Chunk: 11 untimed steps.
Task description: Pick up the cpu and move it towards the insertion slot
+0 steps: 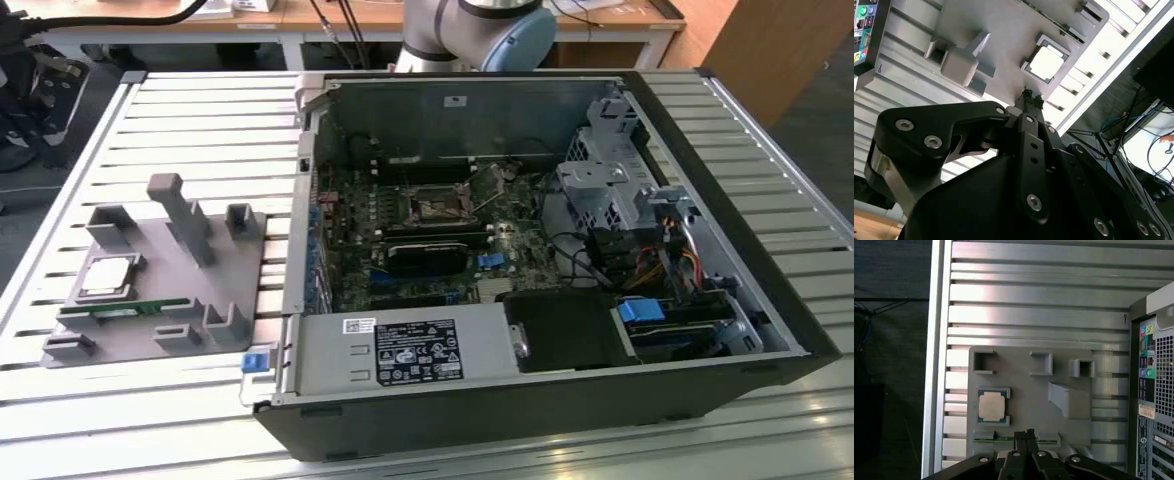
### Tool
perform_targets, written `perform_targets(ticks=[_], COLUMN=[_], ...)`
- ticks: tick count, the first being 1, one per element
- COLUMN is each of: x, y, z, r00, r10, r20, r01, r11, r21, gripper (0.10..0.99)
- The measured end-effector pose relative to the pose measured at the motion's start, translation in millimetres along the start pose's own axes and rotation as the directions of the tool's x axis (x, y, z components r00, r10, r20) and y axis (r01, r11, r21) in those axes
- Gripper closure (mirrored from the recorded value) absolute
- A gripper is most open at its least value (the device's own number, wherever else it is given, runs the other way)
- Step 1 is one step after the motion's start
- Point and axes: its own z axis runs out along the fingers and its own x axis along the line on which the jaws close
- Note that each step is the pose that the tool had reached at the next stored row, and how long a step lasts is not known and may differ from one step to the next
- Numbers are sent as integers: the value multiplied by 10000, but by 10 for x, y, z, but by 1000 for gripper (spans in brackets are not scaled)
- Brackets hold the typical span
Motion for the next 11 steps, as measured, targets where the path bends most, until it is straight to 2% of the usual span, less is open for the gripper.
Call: perform_targets(ticks=[11], x=[188], y=[3], z=[16], r00=[10000], r10=[-1], r20=[1], r01=[1], r11=[10000], r21=[-1], gripper=[980])
